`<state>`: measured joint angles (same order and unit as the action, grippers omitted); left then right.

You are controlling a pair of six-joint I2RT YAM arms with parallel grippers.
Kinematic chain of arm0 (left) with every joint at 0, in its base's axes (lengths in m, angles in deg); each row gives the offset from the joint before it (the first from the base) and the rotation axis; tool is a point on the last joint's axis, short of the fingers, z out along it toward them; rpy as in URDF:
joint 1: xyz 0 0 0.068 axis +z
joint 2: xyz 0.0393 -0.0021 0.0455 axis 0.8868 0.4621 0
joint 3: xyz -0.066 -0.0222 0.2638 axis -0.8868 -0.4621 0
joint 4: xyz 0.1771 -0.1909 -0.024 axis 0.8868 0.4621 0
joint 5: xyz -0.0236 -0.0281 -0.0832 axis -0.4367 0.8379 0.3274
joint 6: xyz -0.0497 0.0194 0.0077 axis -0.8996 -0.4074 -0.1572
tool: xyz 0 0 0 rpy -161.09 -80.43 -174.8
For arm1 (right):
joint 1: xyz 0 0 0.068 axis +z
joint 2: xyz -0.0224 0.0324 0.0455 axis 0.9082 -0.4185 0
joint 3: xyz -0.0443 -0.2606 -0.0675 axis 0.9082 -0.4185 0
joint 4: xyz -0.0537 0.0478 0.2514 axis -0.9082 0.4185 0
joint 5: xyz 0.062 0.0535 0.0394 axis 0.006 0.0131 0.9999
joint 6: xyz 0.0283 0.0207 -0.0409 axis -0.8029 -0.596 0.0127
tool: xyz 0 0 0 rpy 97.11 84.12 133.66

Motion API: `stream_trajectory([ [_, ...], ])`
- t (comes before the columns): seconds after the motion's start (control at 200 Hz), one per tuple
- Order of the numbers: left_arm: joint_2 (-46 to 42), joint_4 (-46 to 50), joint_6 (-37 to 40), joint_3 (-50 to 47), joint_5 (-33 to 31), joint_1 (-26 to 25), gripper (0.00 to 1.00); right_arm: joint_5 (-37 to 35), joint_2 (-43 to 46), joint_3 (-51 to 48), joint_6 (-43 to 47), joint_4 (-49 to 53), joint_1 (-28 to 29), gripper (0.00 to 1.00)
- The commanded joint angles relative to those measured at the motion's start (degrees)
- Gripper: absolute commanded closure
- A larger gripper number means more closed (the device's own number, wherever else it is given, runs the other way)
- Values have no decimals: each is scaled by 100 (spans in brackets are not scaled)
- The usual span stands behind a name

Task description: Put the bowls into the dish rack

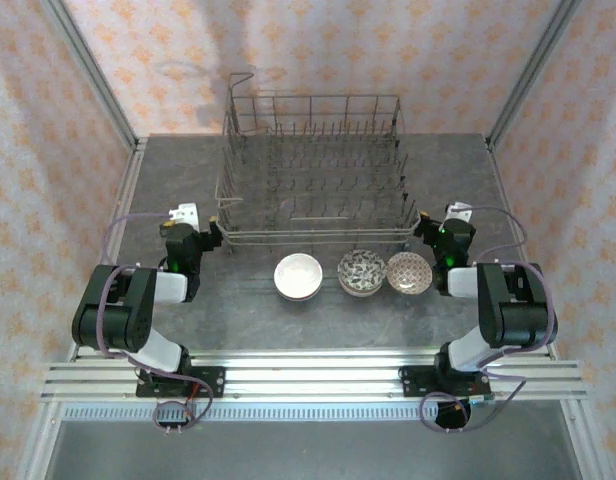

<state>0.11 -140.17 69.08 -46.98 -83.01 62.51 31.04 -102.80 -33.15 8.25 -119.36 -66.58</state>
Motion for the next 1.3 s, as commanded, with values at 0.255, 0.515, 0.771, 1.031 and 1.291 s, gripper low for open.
stream_trajectory([
  [0.255,-14,89,-62,131,83,15,1,109,36,73,62,222,112,1],
  [0.515,-6,58,-57,130,83,17,1,101,36,64,65,220,107,1],
  [0.771,-7,45,-59,122,83,14,1,99,31,64,61,222,108,1],
  [1.031,-5,40,-56,114,83,17,1,101,44,56,67,221,110,1],
  [1.291,-174,-238,-62,-87,5,15,0,-300,413,169,-105,667,98,1],
])
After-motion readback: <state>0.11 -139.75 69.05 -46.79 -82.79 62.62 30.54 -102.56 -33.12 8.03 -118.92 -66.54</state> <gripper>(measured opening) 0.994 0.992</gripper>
